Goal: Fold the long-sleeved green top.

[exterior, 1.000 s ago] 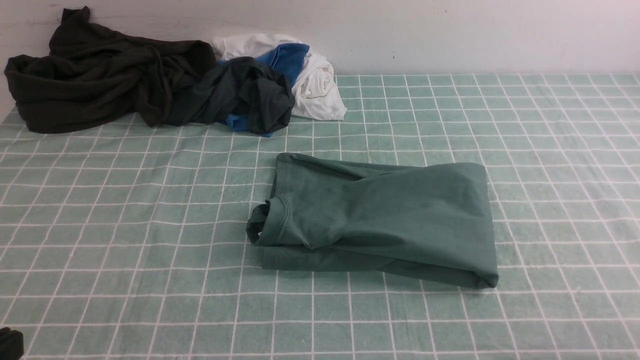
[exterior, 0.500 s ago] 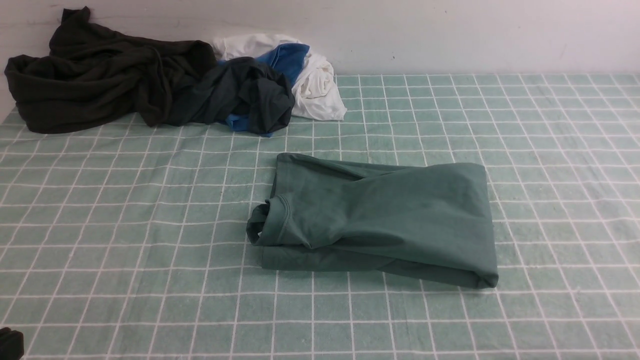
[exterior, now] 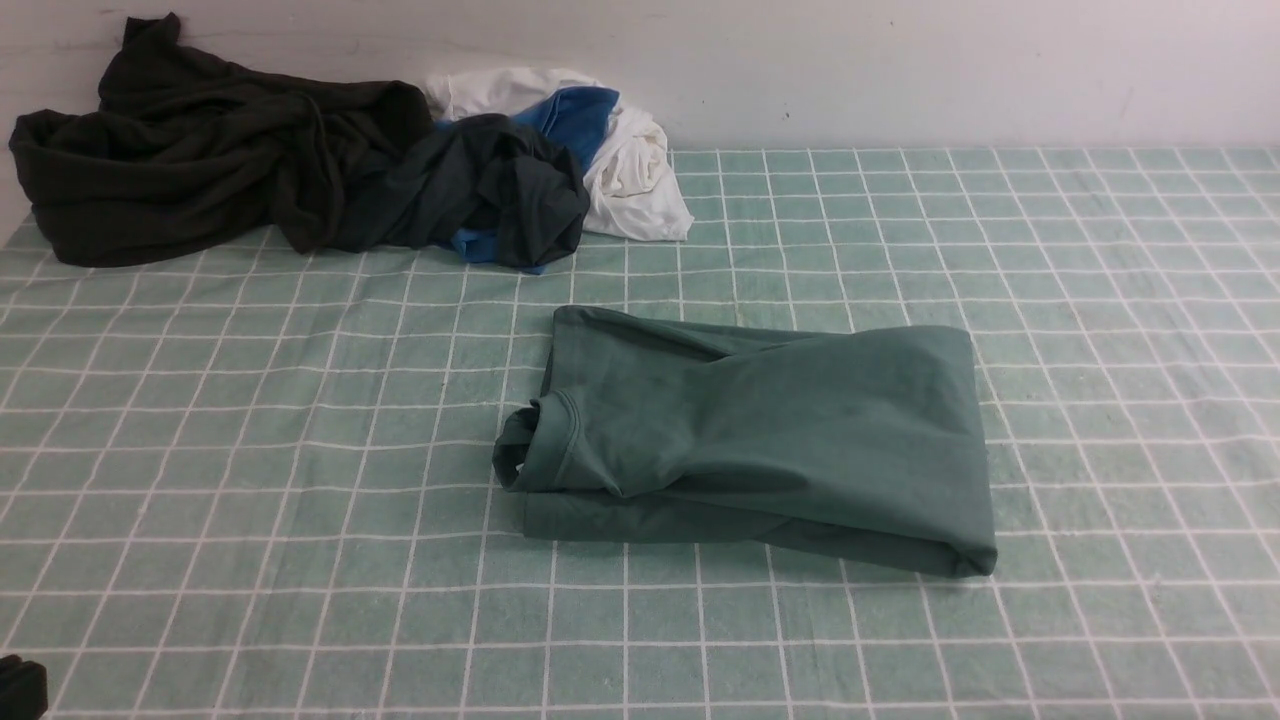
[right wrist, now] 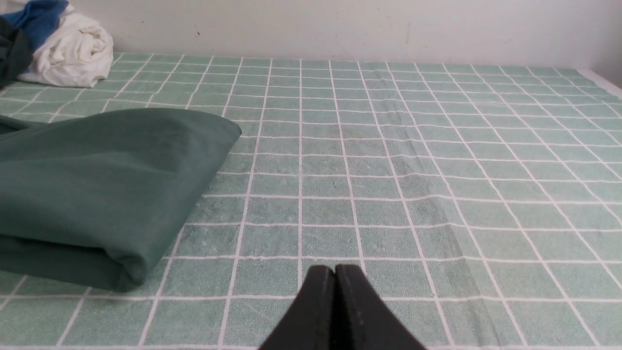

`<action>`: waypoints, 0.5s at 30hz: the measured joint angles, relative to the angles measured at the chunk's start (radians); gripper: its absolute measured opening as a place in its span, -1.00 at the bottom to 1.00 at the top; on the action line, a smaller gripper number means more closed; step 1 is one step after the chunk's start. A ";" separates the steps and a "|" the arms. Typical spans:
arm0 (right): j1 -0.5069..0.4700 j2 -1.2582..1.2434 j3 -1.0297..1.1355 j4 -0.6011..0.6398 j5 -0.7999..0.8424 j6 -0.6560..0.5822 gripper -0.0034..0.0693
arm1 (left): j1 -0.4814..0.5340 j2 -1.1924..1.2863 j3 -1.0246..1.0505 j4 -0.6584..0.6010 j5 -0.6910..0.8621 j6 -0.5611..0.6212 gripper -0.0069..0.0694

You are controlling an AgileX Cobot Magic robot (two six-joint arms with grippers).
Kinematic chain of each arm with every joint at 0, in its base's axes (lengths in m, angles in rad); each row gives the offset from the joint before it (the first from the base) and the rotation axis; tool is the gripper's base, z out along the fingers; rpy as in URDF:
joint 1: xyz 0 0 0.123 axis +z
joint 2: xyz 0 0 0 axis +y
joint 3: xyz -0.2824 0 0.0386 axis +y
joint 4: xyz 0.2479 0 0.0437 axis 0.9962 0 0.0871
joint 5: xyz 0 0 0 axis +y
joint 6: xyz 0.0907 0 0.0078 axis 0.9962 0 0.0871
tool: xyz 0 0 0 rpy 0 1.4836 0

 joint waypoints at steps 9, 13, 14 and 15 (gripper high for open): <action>0.000 0.000 -0.001 0.000 0.003 0.002 -0.94 | 0.000 0.000 0.009 0.000 0.008 0.000 -0.83; 0.000 0.000 -0.001 0.000 0.004 0.002 -0.94 | 0.000 0.000 0.012 0.009 0.020 0.001 -0.83; 0.000 0.000 -0.001 0.000 0.004 0.002 -0.94 | 0.000 0.000 0.017 0.010 0.020 0.001 -0.83; 0.000 0.000 -0.001 0.000 0.005 0.002 -0.94 | 0.000 0.000 0.025 0.008 0.019 0.001 -0.83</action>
